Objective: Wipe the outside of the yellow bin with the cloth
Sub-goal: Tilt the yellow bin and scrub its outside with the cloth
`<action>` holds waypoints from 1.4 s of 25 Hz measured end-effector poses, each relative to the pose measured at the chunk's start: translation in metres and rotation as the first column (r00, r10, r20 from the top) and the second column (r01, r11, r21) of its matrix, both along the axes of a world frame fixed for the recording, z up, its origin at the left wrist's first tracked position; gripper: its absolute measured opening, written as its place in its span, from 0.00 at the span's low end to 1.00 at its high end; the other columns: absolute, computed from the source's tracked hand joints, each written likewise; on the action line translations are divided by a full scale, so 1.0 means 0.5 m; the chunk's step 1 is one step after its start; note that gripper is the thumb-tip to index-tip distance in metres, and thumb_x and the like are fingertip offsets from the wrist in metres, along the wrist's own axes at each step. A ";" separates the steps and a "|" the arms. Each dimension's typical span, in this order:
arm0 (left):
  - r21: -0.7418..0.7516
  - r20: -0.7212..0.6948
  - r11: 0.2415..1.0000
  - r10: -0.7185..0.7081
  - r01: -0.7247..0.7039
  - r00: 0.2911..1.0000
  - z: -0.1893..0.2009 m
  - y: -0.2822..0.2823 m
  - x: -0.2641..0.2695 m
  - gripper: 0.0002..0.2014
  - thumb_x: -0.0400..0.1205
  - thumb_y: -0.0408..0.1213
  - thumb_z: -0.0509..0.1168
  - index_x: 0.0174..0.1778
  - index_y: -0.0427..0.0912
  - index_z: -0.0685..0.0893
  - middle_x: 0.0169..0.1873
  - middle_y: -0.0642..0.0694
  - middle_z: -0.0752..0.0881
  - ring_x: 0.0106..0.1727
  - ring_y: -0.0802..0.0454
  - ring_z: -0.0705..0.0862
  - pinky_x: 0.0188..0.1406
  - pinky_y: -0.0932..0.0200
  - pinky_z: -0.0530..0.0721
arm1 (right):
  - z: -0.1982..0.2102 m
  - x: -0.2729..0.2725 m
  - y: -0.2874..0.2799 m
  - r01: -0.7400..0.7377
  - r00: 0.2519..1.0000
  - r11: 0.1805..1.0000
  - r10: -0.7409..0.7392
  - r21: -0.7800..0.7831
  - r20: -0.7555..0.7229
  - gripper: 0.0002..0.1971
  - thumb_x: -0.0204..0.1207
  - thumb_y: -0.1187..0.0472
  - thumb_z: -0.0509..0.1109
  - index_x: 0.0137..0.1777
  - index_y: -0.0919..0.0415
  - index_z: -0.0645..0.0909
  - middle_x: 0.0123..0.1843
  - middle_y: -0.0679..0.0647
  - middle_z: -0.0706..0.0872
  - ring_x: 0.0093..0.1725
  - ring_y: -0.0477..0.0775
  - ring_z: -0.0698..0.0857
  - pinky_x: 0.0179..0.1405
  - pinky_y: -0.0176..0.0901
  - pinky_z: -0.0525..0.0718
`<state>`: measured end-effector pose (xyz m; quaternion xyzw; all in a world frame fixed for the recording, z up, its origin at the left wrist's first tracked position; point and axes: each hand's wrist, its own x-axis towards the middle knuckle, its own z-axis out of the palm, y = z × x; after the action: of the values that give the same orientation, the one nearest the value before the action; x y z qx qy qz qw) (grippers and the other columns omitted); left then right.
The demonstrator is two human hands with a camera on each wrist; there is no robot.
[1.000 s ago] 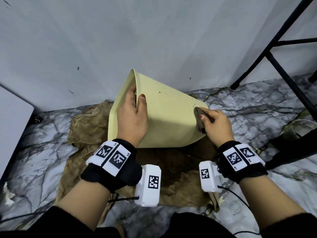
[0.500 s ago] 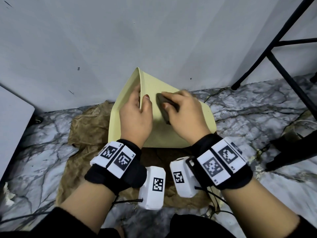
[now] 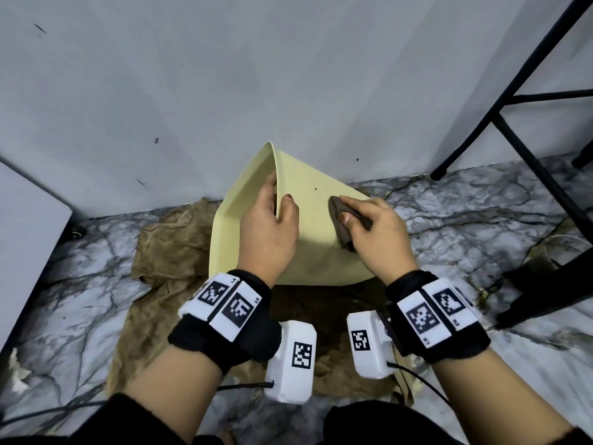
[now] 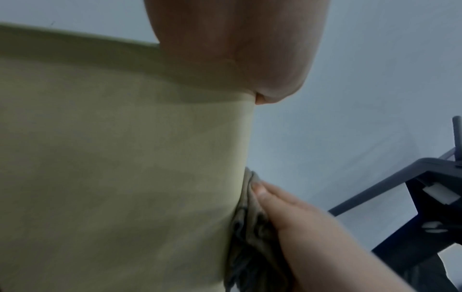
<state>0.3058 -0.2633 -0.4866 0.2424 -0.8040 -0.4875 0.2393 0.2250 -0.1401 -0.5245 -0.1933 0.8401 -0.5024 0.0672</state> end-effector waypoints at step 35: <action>0.068 -0.081 0.995 -0.064 0.070 0.995 0.000 -0.010 -0.021 0.29 0.74 0.39 0.54 0.74 0.48 0.64 0.44 0.71 0.79 0.44 0.77 0.80 0.55 0.66 0.78 | 0.049 0.050 -0.043 -0.119 0.985 0.987 0.104 -0.105 -0.135 0.17 0.74 0.64 0.65 0.63 0.53 0.80 0.54 0.56 0.83 0.58 0.62 0.79 0.63 0.52 0.77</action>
<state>0.2952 -0.2685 -0.4868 0.2042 -0.7838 -0.5325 0.2457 0.2498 -0.1614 -0.4999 -0.2757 0.8009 -0.5307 0.0296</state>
